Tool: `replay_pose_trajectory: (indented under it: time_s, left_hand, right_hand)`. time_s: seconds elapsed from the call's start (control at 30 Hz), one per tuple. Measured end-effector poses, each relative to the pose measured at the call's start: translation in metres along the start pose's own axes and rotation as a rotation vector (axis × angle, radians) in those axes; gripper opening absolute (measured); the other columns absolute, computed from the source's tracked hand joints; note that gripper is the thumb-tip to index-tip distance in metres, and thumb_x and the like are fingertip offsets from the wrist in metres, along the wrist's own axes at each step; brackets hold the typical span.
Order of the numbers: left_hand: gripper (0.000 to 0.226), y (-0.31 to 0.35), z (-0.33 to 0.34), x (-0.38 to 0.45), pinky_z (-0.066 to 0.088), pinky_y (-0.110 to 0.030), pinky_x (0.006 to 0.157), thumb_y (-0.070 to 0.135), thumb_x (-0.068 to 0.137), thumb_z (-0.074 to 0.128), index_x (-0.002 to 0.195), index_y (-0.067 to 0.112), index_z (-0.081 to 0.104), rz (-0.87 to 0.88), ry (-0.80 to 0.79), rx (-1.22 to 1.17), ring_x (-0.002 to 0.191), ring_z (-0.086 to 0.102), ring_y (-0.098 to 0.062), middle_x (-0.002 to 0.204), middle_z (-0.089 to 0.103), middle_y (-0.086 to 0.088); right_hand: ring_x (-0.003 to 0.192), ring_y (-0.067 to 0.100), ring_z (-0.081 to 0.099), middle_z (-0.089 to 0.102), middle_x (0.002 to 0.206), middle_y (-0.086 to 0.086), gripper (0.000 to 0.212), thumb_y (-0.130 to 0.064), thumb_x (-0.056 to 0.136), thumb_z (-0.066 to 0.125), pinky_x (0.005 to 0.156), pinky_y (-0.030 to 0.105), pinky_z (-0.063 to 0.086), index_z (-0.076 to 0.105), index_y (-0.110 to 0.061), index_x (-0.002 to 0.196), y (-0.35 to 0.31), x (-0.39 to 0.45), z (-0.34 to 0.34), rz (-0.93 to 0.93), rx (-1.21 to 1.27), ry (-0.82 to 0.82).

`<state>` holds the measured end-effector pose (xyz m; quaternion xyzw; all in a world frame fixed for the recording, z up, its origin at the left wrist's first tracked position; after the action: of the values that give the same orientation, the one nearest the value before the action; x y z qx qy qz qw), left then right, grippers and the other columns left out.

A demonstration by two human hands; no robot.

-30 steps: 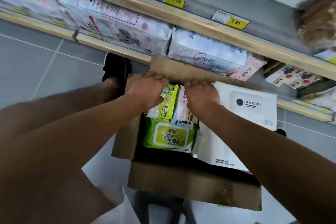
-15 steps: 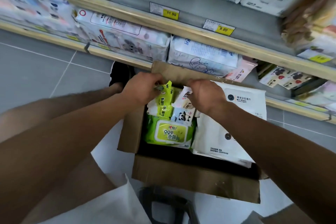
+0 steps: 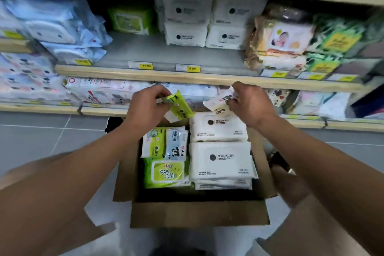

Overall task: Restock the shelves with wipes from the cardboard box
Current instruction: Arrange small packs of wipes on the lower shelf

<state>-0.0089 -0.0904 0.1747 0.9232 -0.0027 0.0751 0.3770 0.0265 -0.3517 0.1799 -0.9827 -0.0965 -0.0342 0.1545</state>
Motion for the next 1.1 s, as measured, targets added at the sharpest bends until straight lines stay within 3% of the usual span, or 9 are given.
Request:
replay_pose_trajectory:
  time_s: [0.17,0.27,0.4,0.53,0.63,0.73,0.8,0.93,1.1]
  left_hand:
    - [0.020,0.059,0.051,0.023,0.039,-0.011,0.063,0.007,0.076,0.070,0.090,0.021,0.067,0.078,-0.062,-0.044,0.077,0.058,-0.006,0.085,0.067,0.006]
    - [0.020,0.089,0.089,0.037,0.045,-0.008,0.052,0.004,0.077,0.069,0.091,0.018,0.067,0.119,-0.132,-0.078,0.071,0.057,-0.001,0.086,0.066,0.005]
    - [0.019,0.118,0.146,0.057,0.038,-0.001,0.056,0.005,0.075,0.072,0.089,0.017,0.066,0.205,-0.199,-0.016,0.065,0.056,0.000,0.083,0.066,0.007]
    - [0.018,0.132,0.209,0.076,0.047,-0.023,0.069,0.008,0.074,0.073,0.088,0.017,0.066,0.273,-0.283,0.035,0.077,0.062,-0.012,0.083,0.067,0.008]
    - [0.017,0.131,0.250,0.092,0.043,-0.017,0.065,0.009,0.076,0.071,0.086,0.022,0.065,0.263,-0.318,0.062,0.075,0.060,-0.011,0.081,0.065,0.010]
    - [0.015,0.124,0.282,0.108,0.043,-0.024,0.065,0.012,0.076,0.071,0.085,0.022,0.066,0.260,-0.331,0.102,0.073,0.056,-0.007,0.079,0.062,0.013]
    - [0.016,0.118,0.301,0.118,0.040,-0.021,0.060,0.013,0.075,0.071,0.088,0.021,0.067,0.271,-0.344,0.112,0.068,0.053,-0.005,0.082,0.063,0.012]
    - [0.018,0.110,0.329,0.136,0.031,0.001,0.062,0.012,0.075,0.072,0.091,0.018,0.068,0.285,-0.357,0.139,0.075,0.051,-0.004,0.084,0.060,0.012]
    - [0.019,0.101,0.344,0.147,0.031,0.002,0.061,0.011,0.075,0.074,0.091,0.020,0.067,0.302,-0.377,0.112,0.073,0.051,0.000,0.082,0.059,0.013]
  right_hand:
    - [0.080,0.038,0.061,0.065,0.085,0.017,0.011,-0.019,0.083,0.060,0.059,0.034,0.043,0.050,-0.013,0.085,0.083,-0.020,-0.019,0.085,-0.033,0.098]
    - [0.080,0.038,0.061,0.065,0.089,0.015,0.011,-0.019,0.083,0.061,0.060,0.035,0.046,0.051,-0.015,0.085,0.134,-0.032,-0.021,0.140,-0.071,0.134]
    - [0.083,0.036,0.061,0.064,0.092,0.012,0.011,-0.019,0.082,0.059,0.059,0.032,0.043,0.056,-0.014,0.090,0.196,-0.036,-0.014,0.211,-0.114,0.152]
    - [0.087,0.037,0.061,0.062,0.095,0.013,0.019,-0.018,0.083,0.057,0.059,0.033,0.041,0.059,-0.014,0.101,0.246,-0.022,0.012,0.199,-0.204,0.111]
    - [0.089,0.039,0.057,0.058,0.094,0.016,0.018,-0.012,0.081,0.059,0.059,0.034,0.039,0.062,-0.006,0.098,0.275,-0.004,0.037,0.156,-0.170,0.178]
    - [0.091,0.041,0.057,0.058,0.095,0.018,0.022,-0.007,0.080,0.061,0.061,0.037,0.046,0.064,-0.004,0.101,0.301,0.018,0.065,0.126,-0.155,0.217]
    - [0.090,0.042,0.057,0.060,0.095,0.019,0.021,-0.006,0.080,0.061,0.064,0.042,0.051,0.064,-0.004,0.101,0.315,0.033,0.084,0.111,-0.146,0.224]
    - [0.079,0.038,0.059,0.063,0.086,0.016,0.019,0.000,0.071,0.069,0.060,0.036,0.047,0.065,-0.005,0.089,0.334,0.056,0.118,0.066,-0.201,0.256]
    - [0.085,0.038,0.057,0.064,0.089,0.015,0.026,0.002,0.069,0.072,0.072,0.039,0.050,0.065,-0.005,0.093,0.353,0.077,0.152,0.102,-0.294,0.224]
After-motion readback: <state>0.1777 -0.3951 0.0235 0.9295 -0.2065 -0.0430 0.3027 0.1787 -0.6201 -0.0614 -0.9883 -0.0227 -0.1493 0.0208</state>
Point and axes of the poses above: each hand's wrist, its own x-axis towards the middle knuckle, its own z-axis out of the palm, y = z × x, the point moved 1 cm from there along x, towards the middle knuckle
